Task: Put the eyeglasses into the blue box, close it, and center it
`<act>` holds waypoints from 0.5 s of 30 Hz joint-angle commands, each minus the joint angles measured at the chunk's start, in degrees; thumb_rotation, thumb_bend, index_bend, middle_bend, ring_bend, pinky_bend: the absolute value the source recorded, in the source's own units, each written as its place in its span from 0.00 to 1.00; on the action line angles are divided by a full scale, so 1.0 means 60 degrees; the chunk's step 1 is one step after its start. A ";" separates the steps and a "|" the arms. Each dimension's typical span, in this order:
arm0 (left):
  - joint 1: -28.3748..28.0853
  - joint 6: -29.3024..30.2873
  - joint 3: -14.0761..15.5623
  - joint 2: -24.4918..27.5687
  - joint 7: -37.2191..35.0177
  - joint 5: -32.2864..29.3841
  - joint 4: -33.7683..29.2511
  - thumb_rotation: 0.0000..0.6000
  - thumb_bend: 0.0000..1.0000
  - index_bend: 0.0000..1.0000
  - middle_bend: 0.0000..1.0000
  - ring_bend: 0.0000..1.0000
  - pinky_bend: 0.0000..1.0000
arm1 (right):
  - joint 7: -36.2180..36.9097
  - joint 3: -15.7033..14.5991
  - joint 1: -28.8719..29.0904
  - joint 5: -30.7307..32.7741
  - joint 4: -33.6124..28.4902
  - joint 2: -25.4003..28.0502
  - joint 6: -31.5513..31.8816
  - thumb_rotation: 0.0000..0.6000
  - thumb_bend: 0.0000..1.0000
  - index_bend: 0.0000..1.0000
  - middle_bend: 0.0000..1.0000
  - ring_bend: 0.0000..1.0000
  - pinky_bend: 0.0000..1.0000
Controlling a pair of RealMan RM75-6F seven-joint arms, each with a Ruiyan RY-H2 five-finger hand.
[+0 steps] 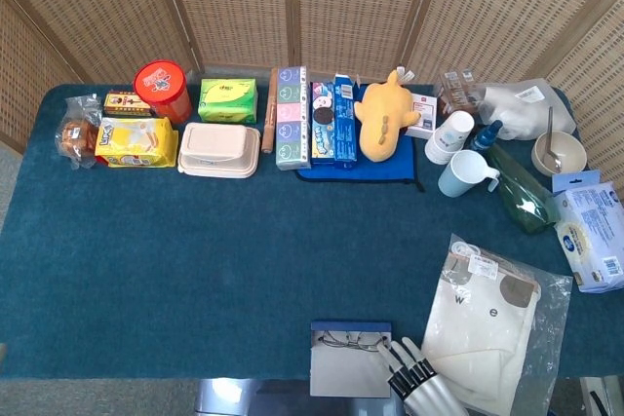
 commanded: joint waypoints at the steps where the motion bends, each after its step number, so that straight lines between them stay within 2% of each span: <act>1: 0.0088 0.0124 0.0018 0.0048 -0.0077 0.0033 0.0067 1.00 0.28 0.06 0.03 0.00 0.00 | 0.0153 0.0039 -0.0044 -0.0084 0.0188 -0.0149 0.0033 1.00 0.16 0.00 0.00 0.00 0.09; 15: 0.0422 0.0504 0.0074 -0.0029 -0.0465 -0.0052 0.0487 1.00 0.28 0.06 0.03 0.00 0.00 | 0.0316 0.0257 0.0138 -0.0297 0.0364 -0.0499 -0.0237 1.00 0.14 0.00 0.00 0.00 0.09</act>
